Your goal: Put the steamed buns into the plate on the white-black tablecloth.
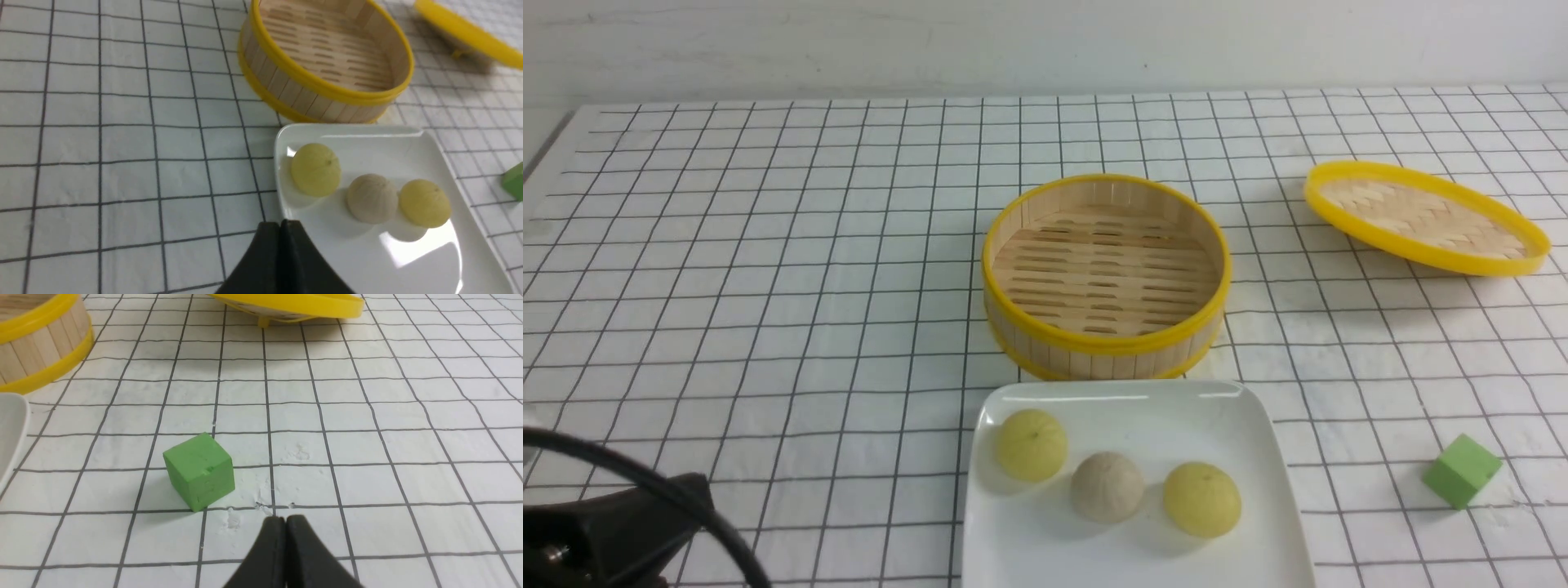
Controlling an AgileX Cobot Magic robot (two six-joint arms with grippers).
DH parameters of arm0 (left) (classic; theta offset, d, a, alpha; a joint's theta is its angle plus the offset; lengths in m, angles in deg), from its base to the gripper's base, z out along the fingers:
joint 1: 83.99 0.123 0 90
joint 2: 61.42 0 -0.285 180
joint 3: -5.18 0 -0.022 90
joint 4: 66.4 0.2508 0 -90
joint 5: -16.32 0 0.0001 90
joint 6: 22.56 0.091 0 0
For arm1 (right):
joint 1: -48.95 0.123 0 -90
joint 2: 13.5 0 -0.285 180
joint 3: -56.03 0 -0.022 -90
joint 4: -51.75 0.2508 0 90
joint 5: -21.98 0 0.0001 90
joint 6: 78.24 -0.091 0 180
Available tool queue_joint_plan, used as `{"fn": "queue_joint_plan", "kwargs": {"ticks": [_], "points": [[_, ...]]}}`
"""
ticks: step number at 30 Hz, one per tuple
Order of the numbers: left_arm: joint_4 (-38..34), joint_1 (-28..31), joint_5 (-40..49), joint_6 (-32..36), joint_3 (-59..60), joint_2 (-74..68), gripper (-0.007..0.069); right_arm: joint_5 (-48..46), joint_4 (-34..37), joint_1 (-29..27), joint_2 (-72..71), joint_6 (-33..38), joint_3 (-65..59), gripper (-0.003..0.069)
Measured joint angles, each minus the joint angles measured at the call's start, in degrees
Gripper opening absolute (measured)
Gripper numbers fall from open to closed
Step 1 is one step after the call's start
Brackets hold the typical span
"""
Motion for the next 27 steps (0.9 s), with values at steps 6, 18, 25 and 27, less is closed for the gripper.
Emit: {"fn": "queue_joint_plan", "kwargs": {"ticks": [6,18,25,27], "points": [[0.5,0.0,-2.1,-2.7,1.3,0.7,0.0014,0.0,0.0,0.0,0.0,0.0,0.0,0.0017],[6.9,0.0,3.5,-2.7,1.3,0.8,0.0019,0.1,0.0,0.0,0.0,0.0,-0.1,0.0029],[13.1,0.0,10.0,-2.7,1.3,0.8,0.0023,0.2,0.0,0.0,0.0,0.0,-0.1,0.0036],[13.8,0.0,12.2,-2.7,1.3,0.8,0.0026,0.2,0.0,0.0,0.0,0.0,-0.1,0.0038]]}}
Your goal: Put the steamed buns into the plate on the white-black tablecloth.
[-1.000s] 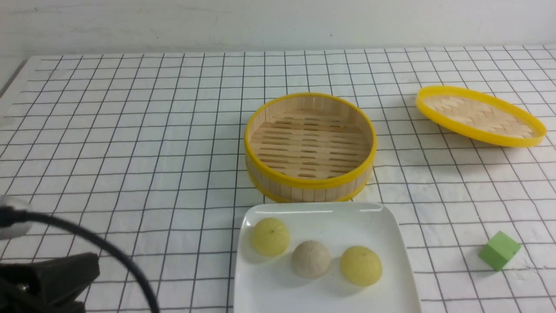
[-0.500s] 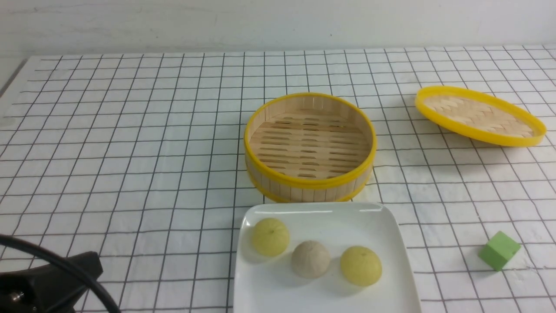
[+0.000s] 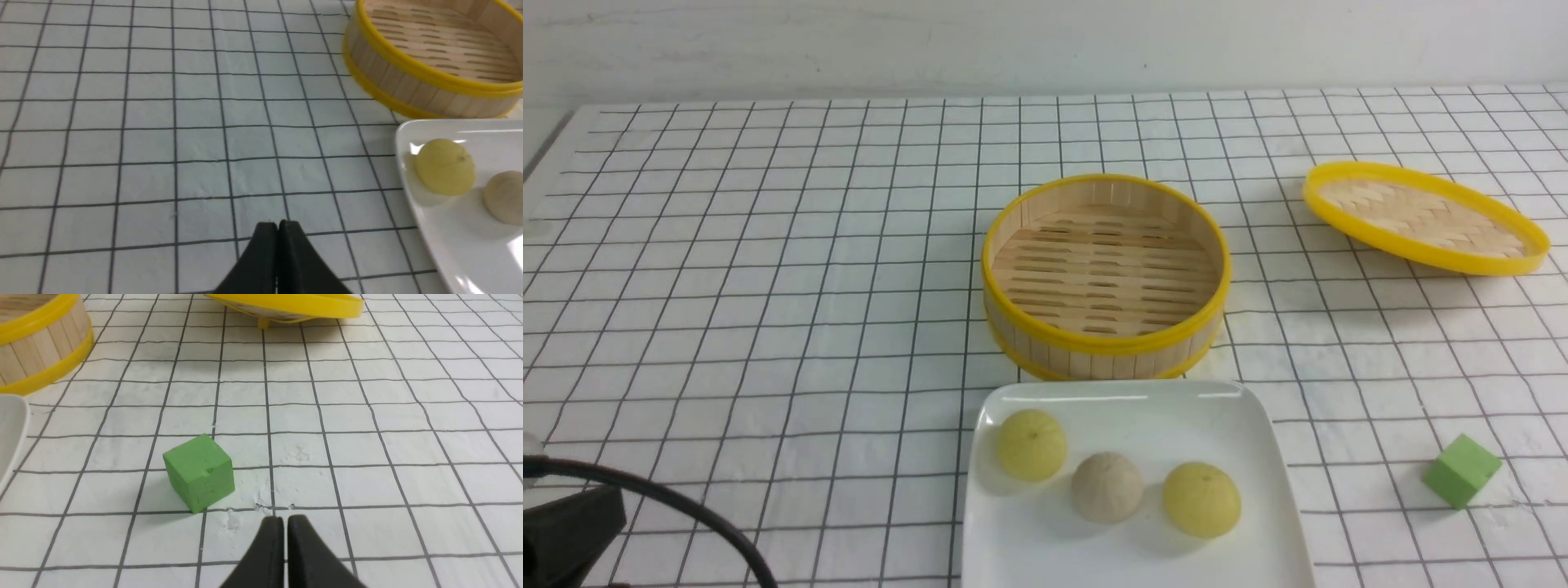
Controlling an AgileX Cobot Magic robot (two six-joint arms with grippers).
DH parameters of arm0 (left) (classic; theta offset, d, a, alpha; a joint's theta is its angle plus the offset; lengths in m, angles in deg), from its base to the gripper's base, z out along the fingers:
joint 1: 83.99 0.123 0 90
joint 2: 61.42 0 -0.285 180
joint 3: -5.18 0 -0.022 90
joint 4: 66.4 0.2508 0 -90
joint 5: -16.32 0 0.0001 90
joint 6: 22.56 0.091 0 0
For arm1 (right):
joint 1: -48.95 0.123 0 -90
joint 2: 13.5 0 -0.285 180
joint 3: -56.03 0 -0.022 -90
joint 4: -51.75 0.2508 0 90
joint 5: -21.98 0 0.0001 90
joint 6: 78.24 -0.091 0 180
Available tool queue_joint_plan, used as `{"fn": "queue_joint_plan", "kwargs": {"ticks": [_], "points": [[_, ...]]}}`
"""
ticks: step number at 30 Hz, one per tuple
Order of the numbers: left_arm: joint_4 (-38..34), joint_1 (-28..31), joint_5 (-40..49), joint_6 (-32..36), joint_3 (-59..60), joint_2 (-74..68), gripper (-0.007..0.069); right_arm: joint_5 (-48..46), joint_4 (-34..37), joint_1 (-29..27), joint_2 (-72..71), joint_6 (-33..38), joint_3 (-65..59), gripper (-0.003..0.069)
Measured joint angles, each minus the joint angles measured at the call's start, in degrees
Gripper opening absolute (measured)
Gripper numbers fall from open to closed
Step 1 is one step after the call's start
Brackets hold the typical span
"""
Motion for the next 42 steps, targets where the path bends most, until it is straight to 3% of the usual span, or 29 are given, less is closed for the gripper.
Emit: {"fn": "queue_joint_plan", "kwargs": {"ticks": [5,9,10,11,12,13,15,16,22,25,42], "points": [[-2.9,0.0,2.3,0.7,0.3,0.5,0.0034,0.0,0.0,0.0,0.0,0.0,0.0,0.0041],[-8.7,2.2,-5.7,6.5,2.9,3.8,0.0036,0.0,0.0,0.0,0.0,0.0,0.0,0.0044],[-12.3,4.8,-11.7,12.0,5.2,5.8,0.0037,0.0,0.0,0.0,0.0,0.0,0.0,0.0046],[-12.8,5.2,-12.3,13.7,5.9,6.4,0.0037,0.0,0.0,0.0,0.0,0.0,0.0,0.0047],[-14.8,6.9,-14.5,16.2,7.0,7.7,0.0037,0.0,0.0,0.0,0.0,0.0,0.0,0.0048],[-19.1,11.7,-18.1,24.3,10.8,10.7,0.0038,0.0,-0.1,0.0,0.0,0.0,0.0,0.0051],[-21.2,14.7,-19.2,27.8,12.8,12.4,0.0039,0.0,-0.1,0.0,0.0,0.0,0.0,0.0054],[-24.4,21.0,-20.1,32.3,16.3,15.4,0.0039,0.0,-0.1,0.0,0.0,0.0,0.0,0.0057],[-28.4,36.1,-20.4,35.1,23.4,21.1,0.0045,0.0,-0.1,0.0,0.0,0.0,0.0,0.0068],[-29.5,39.4,-21.0,35.1,23.5,21.4,0.0050,0.0,-0.1,0.0,0.0,0.0,0.0,0.0073],[-29.9,36.9,-21.0,35.2,23.5,21.4,0.0062,0.0,-0.1,0.0,0.0,0.0,0.0,0.0094]]}}
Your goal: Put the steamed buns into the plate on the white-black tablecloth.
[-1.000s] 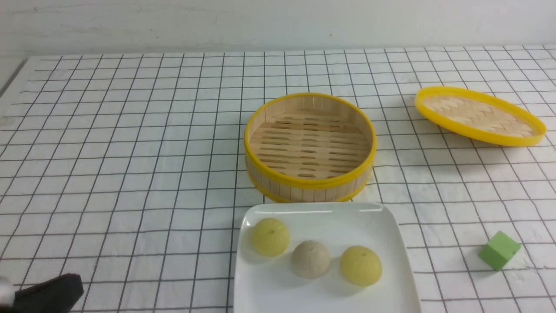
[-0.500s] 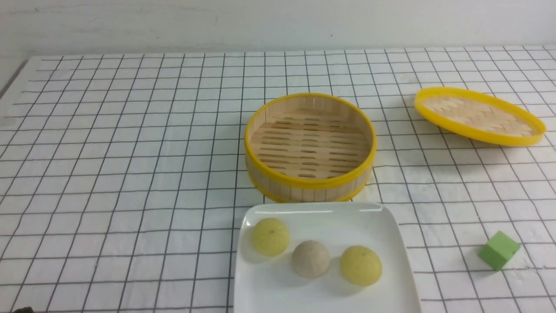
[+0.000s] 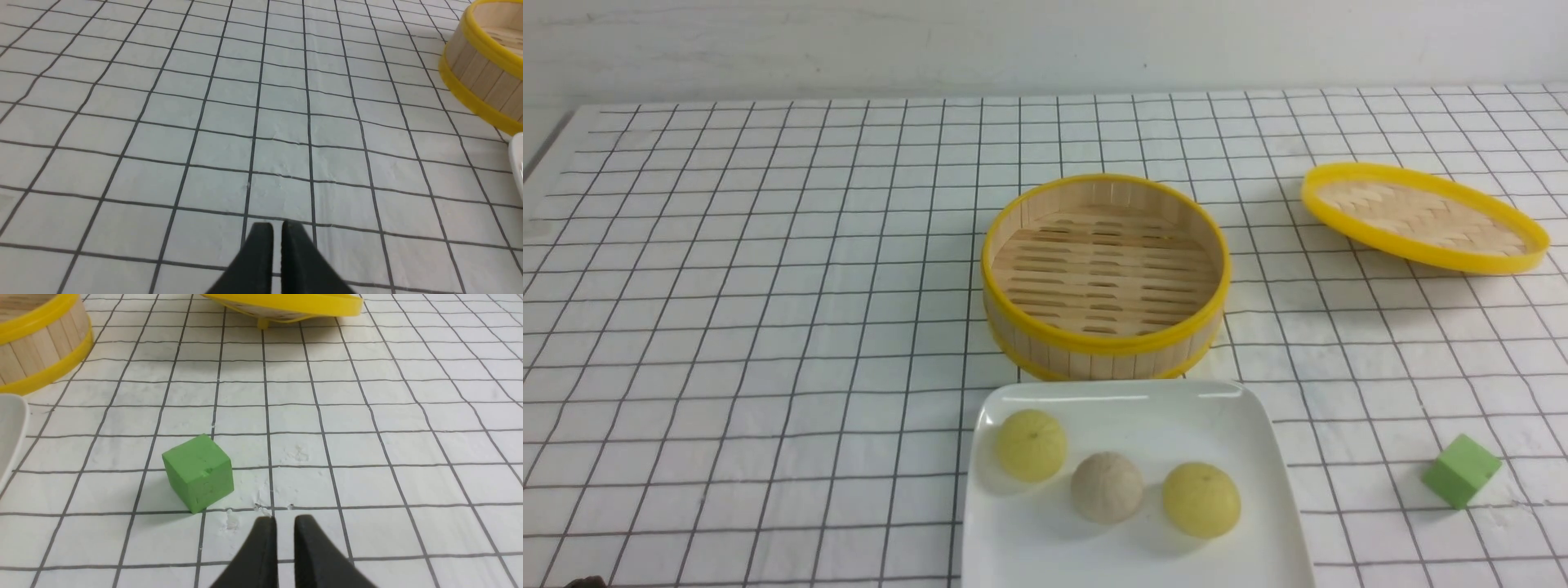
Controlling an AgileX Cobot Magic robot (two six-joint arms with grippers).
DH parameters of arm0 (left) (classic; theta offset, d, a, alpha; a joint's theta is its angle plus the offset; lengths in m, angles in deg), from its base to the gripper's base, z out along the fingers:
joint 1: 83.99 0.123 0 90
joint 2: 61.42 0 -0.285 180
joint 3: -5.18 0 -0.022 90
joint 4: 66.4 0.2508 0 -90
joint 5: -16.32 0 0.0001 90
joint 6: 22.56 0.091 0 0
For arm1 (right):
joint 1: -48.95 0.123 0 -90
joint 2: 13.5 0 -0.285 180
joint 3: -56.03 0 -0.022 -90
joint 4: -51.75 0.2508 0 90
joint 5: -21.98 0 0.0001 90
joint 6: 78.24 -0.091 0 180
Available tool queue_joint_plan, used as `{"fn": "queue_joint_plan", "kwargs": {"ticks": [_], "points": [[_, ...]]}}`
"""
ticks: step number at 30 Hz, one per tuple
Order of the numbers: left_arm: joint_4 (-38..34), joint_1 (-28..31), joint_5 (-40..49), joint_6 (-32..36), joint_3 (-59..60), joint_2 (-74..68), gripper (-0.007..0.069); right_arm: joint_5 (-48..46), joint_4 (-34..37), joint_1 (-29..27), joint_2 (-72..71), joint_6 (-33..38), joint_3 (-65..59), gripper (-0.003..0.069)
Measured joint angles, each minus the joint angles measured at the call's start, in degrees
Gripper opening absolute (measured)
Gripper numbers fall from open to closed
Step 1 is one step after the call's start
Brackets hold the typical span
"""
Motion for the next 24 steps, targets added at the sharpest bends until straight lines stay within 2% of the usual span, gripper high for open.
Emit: {"fn": "queue_joint_plan", "kwargs": {"ticks": [24], "points": [[0.0,0.0,0.0,0.0,0.0,0.0,0.0078,0.0,0.0,0.0,0.0,0.0,0.0,0.0118]]}}
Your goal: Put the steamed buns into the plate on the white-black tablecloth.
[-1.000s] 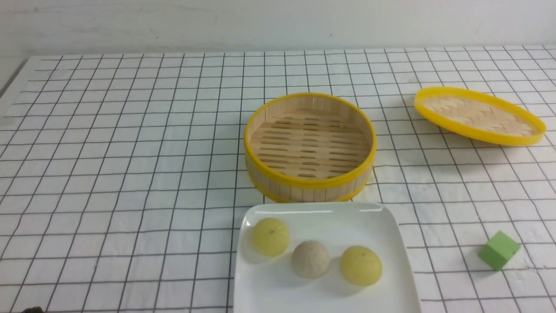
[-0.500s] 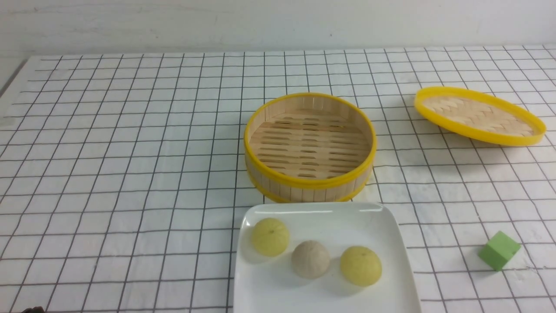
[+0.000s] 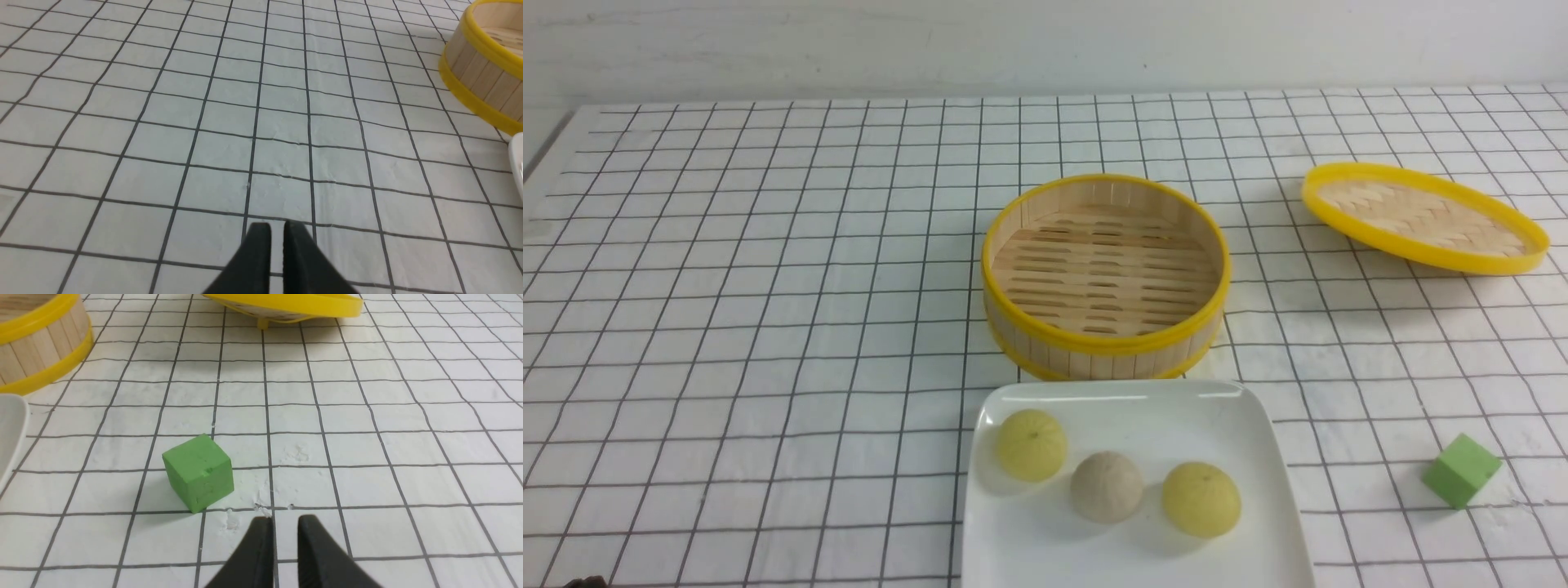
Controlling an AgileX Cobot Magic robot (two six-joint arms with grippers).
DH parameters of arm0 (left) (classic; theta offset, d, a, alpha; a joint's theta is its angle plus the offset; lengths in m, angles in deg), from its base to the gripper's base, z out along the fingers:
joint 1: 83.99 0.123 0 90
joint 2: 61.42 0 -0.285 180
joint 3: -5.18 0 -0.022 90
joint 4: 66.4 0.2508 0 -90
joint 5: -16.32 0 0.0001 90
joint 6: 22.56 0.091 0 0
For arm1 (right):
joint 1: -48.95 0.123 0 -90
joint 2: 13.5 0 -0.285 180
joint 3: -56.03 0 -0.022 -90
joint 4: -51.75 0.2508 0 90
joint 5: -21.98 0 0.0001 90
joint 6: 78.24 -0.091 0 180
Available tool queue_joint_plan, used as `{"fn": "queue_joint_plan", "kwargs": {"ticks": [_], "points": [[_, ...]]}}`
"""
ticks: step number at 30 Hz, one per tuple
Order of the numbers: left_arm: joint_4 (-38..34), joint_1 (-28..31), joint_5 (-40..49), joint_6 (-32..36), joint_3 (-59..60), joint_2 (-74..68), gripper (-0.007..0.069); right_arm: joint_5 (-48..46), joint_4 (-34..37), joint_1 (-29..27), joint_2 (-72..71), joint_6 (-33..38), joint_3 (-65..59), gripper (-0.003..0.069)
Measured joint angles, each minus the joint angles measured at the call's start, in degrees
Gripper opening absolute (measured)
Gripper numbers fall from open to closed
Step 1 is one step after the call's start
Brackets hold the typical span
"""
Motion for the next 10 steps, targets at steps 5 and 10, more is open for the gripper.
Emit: {"fn": "queue_joint_plan", "kwargs": {"ticks": [5,10], "points": [[0.0,0.0,0.0,0.0,0.0,0.0,0.0087,0.0,0.0,0.0,0.0,0.0,0.0,0.0124],[0.0,0.0,0.0,0.0,0.0,0.0,0.0090,0.0,0.0,0.0,0.0,0.0,0.0,0.0130]]}}
